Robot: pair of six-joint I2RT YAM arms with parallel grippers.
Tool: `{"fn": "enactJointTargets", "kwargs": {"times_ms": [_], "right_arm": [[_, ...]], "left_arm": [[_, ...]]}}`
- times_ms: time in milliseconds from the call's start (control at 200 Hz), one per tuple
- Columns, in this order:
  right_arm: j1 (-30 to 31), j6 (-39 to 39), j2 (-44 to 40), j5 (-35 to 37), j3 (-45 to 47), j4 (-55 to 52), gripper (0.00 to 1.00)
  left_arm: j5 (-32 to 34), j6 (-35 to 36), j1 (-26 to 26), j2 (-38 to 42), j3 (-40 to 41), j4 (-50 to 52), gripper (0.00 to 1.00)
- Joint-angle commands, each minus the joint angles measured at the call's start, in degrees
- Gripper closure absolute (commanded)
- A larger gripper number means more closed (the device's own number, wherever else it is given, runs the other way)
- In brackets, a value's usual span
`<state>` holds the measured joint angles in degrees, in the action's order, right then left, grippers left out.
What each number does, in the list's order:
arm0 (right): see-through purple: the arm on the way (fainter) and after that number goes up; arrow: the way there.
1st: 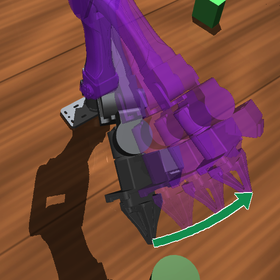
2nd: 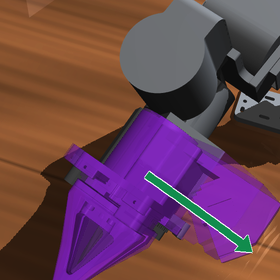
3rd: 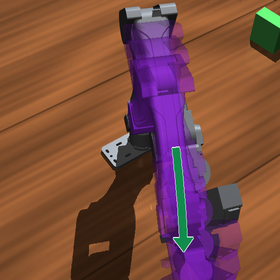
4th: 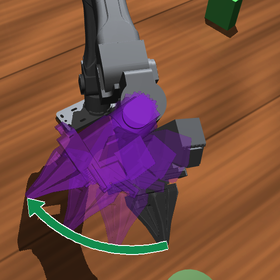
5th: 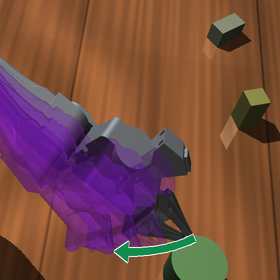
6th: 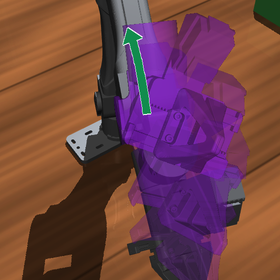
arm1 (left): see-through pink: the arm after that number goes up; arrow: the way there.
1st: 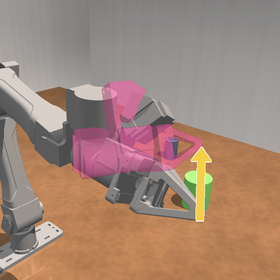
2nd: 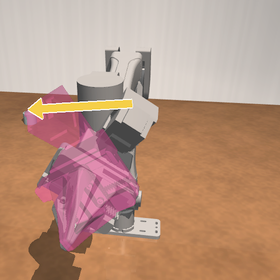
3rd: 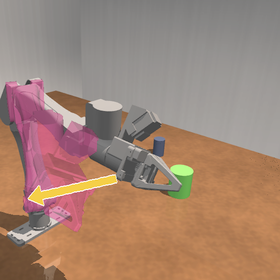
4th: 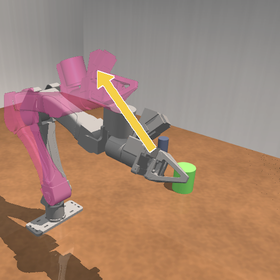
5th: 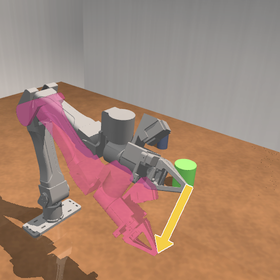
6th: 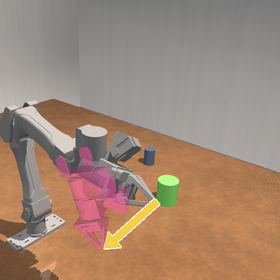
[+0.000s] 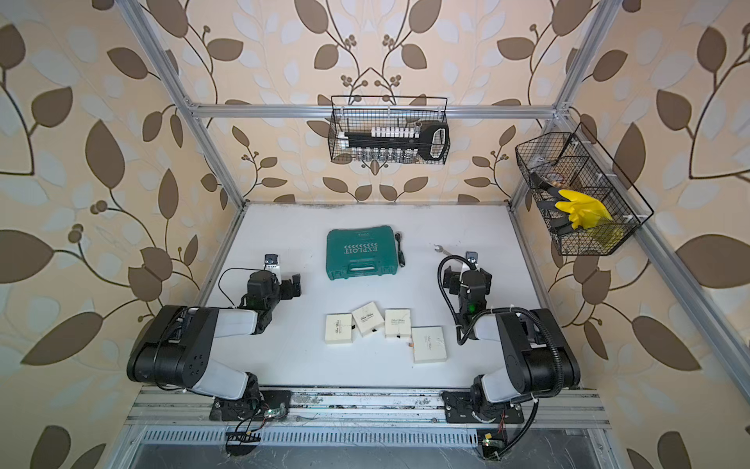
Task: Take out the earrings from the drawer-style jewelry box
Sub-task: Move the jewelry box to the center of the board.
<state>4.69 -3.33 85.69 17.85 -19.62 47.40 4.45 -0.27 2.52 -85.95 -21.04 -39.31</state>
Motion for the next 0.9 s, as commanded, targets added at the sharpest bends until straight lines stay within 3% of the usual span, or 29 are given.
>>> {"fn": "enactJointTargets", "kwargs": {"times_ms": [0,895], "right_arm": [[-0.3,0.5,0.9,0.9,-1.1,1.1,0.0],[-0.5,0.2,0.6,0.5,-1.3,-0.1,0.0]], "left_arm": [[-0.8,0.5,-0.6,-0.1,-1.6,-2.4,0.01],[-1.4,0.5,-0.8,0.1,-1.7,-2.1,0.01]]}}
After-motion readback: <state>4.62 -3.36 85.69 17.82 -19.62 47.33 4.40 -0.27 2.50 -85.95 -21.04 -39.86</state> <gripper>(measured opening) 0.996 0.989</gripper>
